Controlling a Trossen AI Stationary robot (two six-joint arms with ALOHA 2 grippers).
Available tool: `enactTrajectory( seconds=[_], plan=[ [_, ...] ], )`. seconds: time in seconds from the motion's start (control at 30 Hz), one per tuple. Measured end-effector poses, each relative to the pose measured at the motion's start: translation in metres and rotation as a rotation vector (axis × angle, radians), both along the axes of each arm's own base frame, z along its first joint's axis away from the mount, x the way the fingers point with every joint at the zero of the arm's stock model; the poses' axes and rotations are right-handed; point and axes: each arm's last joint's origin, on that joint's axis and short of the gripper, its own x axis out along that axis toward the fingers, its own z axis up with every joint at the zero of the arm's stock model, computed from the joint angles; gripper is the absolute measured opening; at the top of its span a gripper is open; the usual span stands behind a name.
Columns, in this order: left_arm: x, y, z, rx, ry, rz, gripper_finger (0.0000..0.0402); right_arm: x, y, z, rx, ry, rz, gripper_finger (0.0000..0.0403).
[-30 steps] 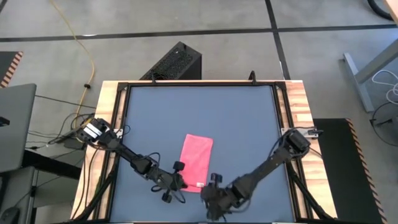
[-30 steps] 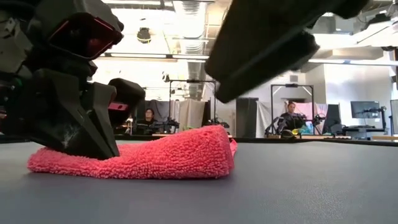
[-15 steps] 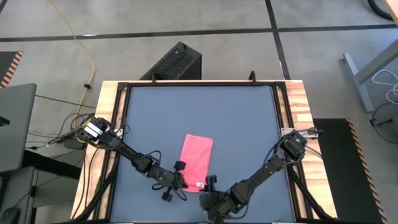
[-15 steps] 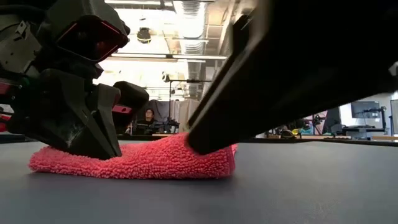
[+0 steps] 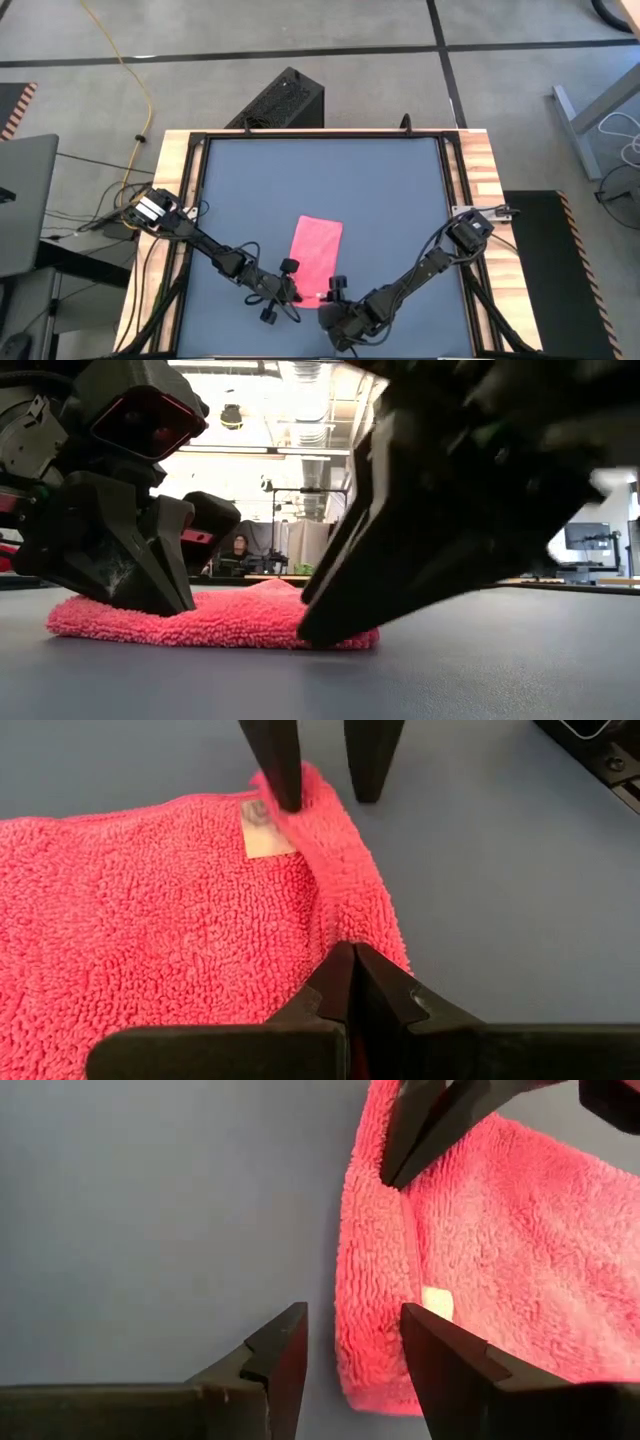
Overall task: Roll towel into tight, uniform cylinder
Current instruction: Roll the red towel
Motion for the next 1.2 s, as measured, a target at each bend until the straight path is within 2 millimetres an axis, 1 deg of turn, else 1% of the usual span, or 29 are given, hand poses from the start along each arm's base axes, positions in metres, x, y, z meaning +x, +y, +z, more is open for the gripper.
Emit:
enactTrajectory(
  seconds=[0.23,0.33,0.43,0.6,0.63,0.7,0.8,0.9,1.03,1.2],
  plan=[
    [0.0,0.0,0.0,-0.001,0.005,-0.033,0.0,0.0,-0.005,-0.007,-0.029,0.03,-0.04,0.0186],
    [-0.001,-0.001,0.0,-0.003,0.006,-0.054,0.0,-0.004,-0.004,-0.011,-0.014,0.045,-0.085,0.0171],
    [-0.001,-0.001,0.0,-0.001,0.004,-0.06,0.0,-0.007,-0.002,-0.012,0.017,0.047,-0.13,0.0131],
    [0.0,-0.002,0.002,-0.018,-0.008,-0.089,0.0,-0.01,0.001,-0.013,0.078,0.04,-0.184,0.0029],
    [0.0,-0.002,0.003,-0.02,-0.01,-0.089,0.0,-0.01,0.001,-0.013,0.095,0.041,-0.196,0.0019],
    [0.0,-0.002,0.005,-0.025,-0.016,-0.091,0.0,-0.01,0.002,-0.013,0.139,0.037,-0.23,0.0019],
    [-0.001,-0.002,0.009,-0.03,-0.022,-0.1,0.0,-0.008,0.002,-0.013,0.247,0.055,-0.27,0.003],
    [-0.002,-0.003,0.012,-0.033,-0.032,-0.117,0.0,-0.005,0.001,-0.013,0.345,0.078,-0.284,0.0026],
    [-0.002,-0.003,0.019,-0.045,-0.05,-0.138,0.0,-0.004,0.004,-0.002,0.45,0.083,-0.289,0.0018],
    [-0.005,-0.008,0.025,-0.065,-0.069,-0.167,0.0,-0.004,0.008,0.011,0.573,0.115,-0.233,0.0021]
  ],
)
